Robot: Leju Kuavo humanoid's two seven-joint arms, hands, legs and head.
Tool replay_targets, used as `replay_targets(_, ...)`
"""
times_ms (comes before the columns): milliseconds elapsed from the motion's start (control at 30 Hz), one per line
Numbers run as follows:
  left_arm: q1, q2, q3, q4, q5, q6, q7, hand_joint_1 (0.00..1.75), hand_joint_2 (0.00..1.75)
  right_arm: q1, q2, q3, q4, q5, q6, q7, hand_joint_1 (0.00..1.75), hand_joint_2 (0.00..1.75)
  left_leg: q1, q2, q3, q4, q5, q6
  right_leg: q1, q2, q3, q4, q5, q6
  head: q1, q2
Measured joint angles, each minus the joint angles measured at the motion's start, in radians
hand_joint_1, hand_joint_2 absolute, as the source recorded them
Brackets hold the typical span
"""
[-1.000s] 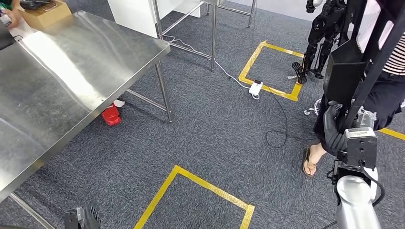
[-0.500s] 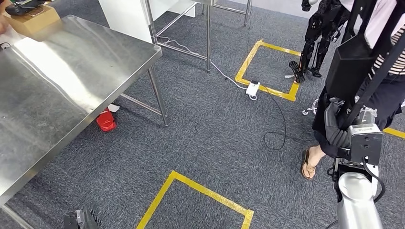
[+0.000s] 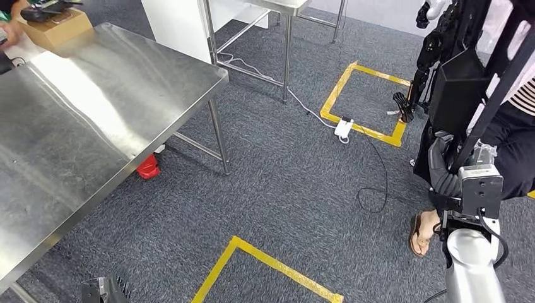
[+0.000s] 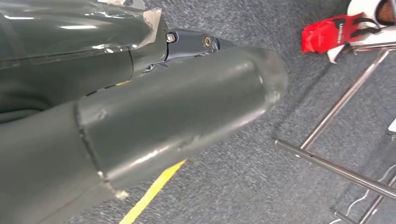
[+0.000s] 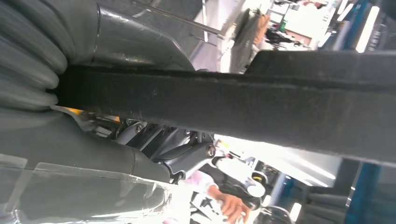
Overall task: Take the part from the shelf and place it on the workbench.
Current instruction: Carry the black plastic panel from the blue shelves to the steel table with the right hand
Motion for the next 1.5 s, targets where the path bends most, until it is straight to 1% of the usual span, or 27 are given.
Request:
replay_targets(33, 0.0, 0.001, 0.0, 0.0, 0.002, 0.0, 0.0, 0.0, 0.0, -0.004, 0.0, 0.001, 0.003, 0.0, 0.0, 0.0, 1.57, 1.75, -0.001, 0.0, 0.004, 0.0, -0.009, -0.006, 0.003, -0.001, 0.013, -0.029, 0.015, -0.009, 0.0, 0.0)
replay_targets(100, 0.0, 0.003, 0.0, 0.0, 0.005, -0.001, 0.0, 0.0, 0.0, -0.01, 0.002, 0.004, 0.008, -0.001, 0.0, 0.0, 1.57, 1.75, -0.003, 0.0, 0.008, 0.002, -0.016, -0.014, 0.007, -0.001, 0.024, -0.039, 0.011, -0.035, -0.001, 0.0)
replay_targets(200, 0.001, 0.006, 0.0, 0.0, 0.006, -0.001, 0.0, 0.0, 0.0, -0.014, 0.004, 0.005, 0.01, -0.001, -0.001, 0.0, 1.57, 1.75, 0.0, 0.003, -0.005, 0.034, -0.017, -0.022, -0.001, 0.0, 0.04, -0.044, 0.008, -0.049, -0.004, 0.0)
replay_targets(267, 0.001, 0.008, 0.001, -0.001, 0.007, -0.001, 0.0, 0.0, 0.0, -0.022, 0.007, 0.008, 0.011, -0.001, -0.001, -0.001, 1.57, 1.75, 0.006, 0.006, -0.071, 0.138, -0.028, -0.034, -0.003, 0.0, 0.054, -0.048, -0.002, -0.06, -0.005, 0.0)
replay_targets(333, 0.006, 0.007, 0.002, -0.001, 0.008, -0.001, 0.0, 0.0, 0.0, -0.028, 0.01, 0.013, 0.015, -0.001, -0.002, -0.001, 1.57, 1.75, 0.014, 0.009, -0.161, 0.255, -0.066, -0.048, -0.002, 0.001, 0.068, -0.048, -0.017, -0.067, -0.005, 0.0)
replay_targets(400, 0.013, 0.007, 0.003, -0.001, 0.009, -0.001, 0.0, 0.0, 0.0, -0.03, 0.014, 0.017, 0.021, -0.001, -0.002, -0.001, 1.57, 1.75, 0.021, 0.01, -0.214, 0.281, -0.083, -0.056, -0.001, 0.002, 0.088, -0.048, -0.035, -0.067, -0.005, 0.0)
replay_targets(433, 0.015, 0.007, 0.004, -0.001, 0.009, -0.001, 0.0, 0.0, 0.0, -0.03, 0.015, 0.018, 0.023, -0.001, -0.002, -0.001, 1.57, 1.75, 0.023, 0.011, -0.218, 0.252, -0.063, -0.056, 0.0, 0.003, 0.1, -0.048, -0.045, -0.065, -0.005, 0.0)
replay_targets(533, 0.018, 0.009, 0.005, -0.001, 0.009, -0.001, 0.0, 0.0, 0.0, -0.033, 0.018, 0.021, 0.026, -0.001, -0.002, -0.001, 1.57, 1.75, 0.02, 0.012, -0.175, 0.069, 0.077, -0.038, 0.002, 0.005, 0.138, -0.05, -0.074, -0.056, -0.005, 0.0)
replay_targets(567, 0.019, 0.01, 0.005, -0.001, 0.009, -0.001, 0.0, 0.0, 0.0, -0.035, 0.019, 0.022, 0.027, -0.001, -0.003, -0.001, 1.57, 1.75, 0.016, 0.012, -0.161, 0.03, 0.103, -0.03, 0.003, 0.007, 0.147, -0.051, -0.083, -0.051, -0.004, 0.0)
replay_targets(600, 0.019, 0.011, 0.006, -0.001, 0.009, -0.001, 0.0, 0.0, 0.0, -0.037, 0.02, 0.023, 0.028, -0.001, -0.003, -0.001, 1.57, 1.75, 0.012, 0.011, -0.153, 0.01, 0.11, -0.022, 0.005, 0.008, 0.154, -0.049, -0.088, -0.044, -0.004, 0.0)
replay_targets(667, 0.018, 0.012, 0.006, -0.002, 0.009, -0.001, 0.0, 0.0, 0.0, -0.038, 0.021, 0.024, 0.029, -0.001, -0.004, -0.001, 1.57, 1.75, 0.006, 0.012, -0.131, -0.001, 0.102, -0.008, 0.007, 0.01, 0.16, -0.04, -0.091, -0.031, -0.004, 0.0)
replay_targets(733, 0.016, 0.013, 0.006, -0.003, 0.009, -0.001, 0.0, 0.0, 0.0, -0.04, 0.021, 0.026, 0.03, -0.001, -0.004, -0.001, 1.57, 1.75, 0.005, 0.013, -0.102, -0.01, 0.099, 0.004, 0.007, 0.008, 0.139, 0.015, -0.094, -0.025, -0.004, 0.0)
replay_targets(800, 0.015, 0.013, 0.006, -0.004, 0.009, -0.002, 0.0, 0.0, 0.0, -0.041, 0.02, 0.026, 0.031, -0.001, -0.005, -0.002, 1.57, 1.75, 0.005, 0.013, -0.08, -0.013, 0.089, 0.014, 0.004, 0.007, 0.069, 0.13, -0.115, -0.028, -0.004, 0.0)
replay_targets(867, 0.016, 0.014, 0.006, -0.003, 0.009, -0.002, 0.0, 0.0, 0.0, -0.037, 0.018, 0.026, 0.035, -0.001, -0.005, -0.002, 1.57, 1.75, 0.005, 0.01, -0.063, -0.013, 0.072, 0.018, 0.003, 0.007, -0.014, 0.224, -0.159, -0.032, -0.003, 0.0)
replay_targets(900, 0.016, 0.013, 0.006, -0.003, 0.009, -0.003, 0.0, 0.0, 0.0, -0.034, 0.016, 0.025, 0.036, -0.001, -0.005, -0.002, 1.57, 1.75, 0.005, 0.007, -0.053, -0.013, 0.062, 0.017, 0.002, 0.007, -0.04, 0.235, -0.175, -0.03, -0.003, 0.0)
replay_targets(933, 0.017, 0.012, 0.006, -0.003, 0.009, -0.003, 0.0, 0.0, 0.0, -0.032, 0.015, 0.025, 0.037, -0.002, -0.006, -0.002, 1.57, 1.75, 0.005, 0.005, -0.039, -0.013, 0.051, 0.014, 0.001, 0.006, -0.049, 0.212, -0.174, -0.023, -0.003, 0.0)
replay_targets(967, 0.017, 0.01, 0.006, -0.003, 0.009, -0.003, 0.0, 0.0, 0.0, -0.03, 0.014, 0.025, 0.038, -0.002, -0.006, -0.002, 1.57, 1.75, 0.006, 0.002, -0.024, -0.013, 0.039, 0.011, -0.002, 0.006, -0.044, 0.162, -0.15, -0.011, -0.003, 0.0)
replay_targets(1033, 0.018, 0.008, 0.006, -0.003, 0.008, -0.003, 0.0, 0.0, 0.0, -0.028, 0.011, 0.024, 0.039, -0.003, -0.008, -0.003, 1.57, 1.75, 0.005, -0.001, 0.001, -0.009, 0.012, 0.001, -0.005, 0.0, -0.017, 0.032, -0.053, 0.015, 0.0, 0.0)
replay_targets(1067, 0.018, 0.007, 0.006, -0.002, 0.008, -0.003, 0.0, 0.0, 0.0, -0.028, 0.009, 0.024, 0.04, -0.003, -0.009, -0.003, 1.57, 1.75, 0.003, -0.001, 0.008, -0.007, 0.0, -0.004, -0.004, -0.005, -0.002, -0.012, -0.01, 0.016, 0.003, 0.0)
replay_targets(1100, 0.018, 0.008, 0.006, -0.002, 0.008, -0.003, 0.0, 0.0, 0.0, -0.027, 0.008, 0.024, 0.04, -0.003, -0.01, -0.004, 1.57, 1.75, 0.001, -0.001, 0.013, -0.005, -0.012, -0.01, -0.002, -0.009, 0.006, -0.035, 0.017, 0.008, 0.002, 0.0)
replay_targets(1133, 0.018, 0.008, 0.006, -0.002, 0.008, -0.003, 0.0, 0.0, 0.0, -0.027, 0.008, 0.024, 0.04, -0.003, -0.011, -0.004, 1.57, 1.75, 0.0, 0.0, 0.019, 0.0, -0.019, -0.014, -0.001, -0.01, 0.01, -0.038, 0.023, -0.007, 0.002, 0.0)
replay_targets(1233, 0.017, 0.01, 0.006, -0.002, 0.007, -0.003, 0.0, 0.0, 0.0, -0.026, 0.007, 0.024, 0.04, -0.004, -0.012, -0.005, 1.57, 1.75, 0.006, 0.004, -0.002, 0.047, -0.027, -0.025, -0.005, -0.004, 0.024, -0.035, 0.013, -0.04, -0.003, 0.0)
replay_targets(1333, 0.017, 0.01, 0.006, -0.002, 0.005, -0.003, 0.0, 0.0, 0.0, -0.022, 0.008, 0.024, 0.04, -0.004, -0.013, -0.006, 1.57, 1.75, 0.016, 0.01, -0.101, 0.185, -0.067, -0.042, -0.001, -0.001, 0.046, -0.035, -0.008, -0.056, -0.005, 0.0)
replay_targets(1400, 0.018, 0.009, 0.005, -0.001, 0.003, -0.003, 0.0, 0.0, 0.0, -0.011, 0.008, 0.024, 0.04, -0.005, -0.015, -0.007, 1.57, 1.75, 0.02, 0.012, -0.164, 0.234, -0.102, -0.048, 0.004, 0.001, 0.065, -0.035, -0.027, -0.057, -0.005, 0.0)
replay_targets(1433, 0.019, 0.009, 0.005, 0.0, 0.001, -0.003, 0.0, 0.0, 0.0, -0.005, 0.008, 0.024, 0.04, -0.006, -0.016, -0.008, 1.57, 1.75, 0.021, 0.012, -0.175, 0.218, -0.098, -0.047, 0.006, 0.002, 0.079, -0.035, -0.036, -0.057, -0.005, 0.0)
replay_targets(1467, 0.019, 0.009, 0.005, 0.0, 0.0, -0.003, 0.0, 0.0, 0.0, 0.001, 0.008, 0.024, 0.039, -0.006, -0.017, -0.009, 1.57, 1.75, 0.021, 0.013, -0.174, 0.175, -0.071, -0.043, 0.007, 0.003, 0.095, -0.034, -0.047, -0.057, -0.005, 0.0)
replay_targets(1500, 0.019, 0.009, 0.005, 0.0, -0.001, -0.003, 0.0, 0.0, 0.0, 0.006, 0.007, 0.023, 0.037, -0.007, -0.018, -0.009, 1.57, 1.75, 0.019, 0.012, -0.159, 0.12, -0.017, -0.038, 0.007, 0.004, 0.11, -0.034, -0.058, -0.056, -0.005, 0.0)
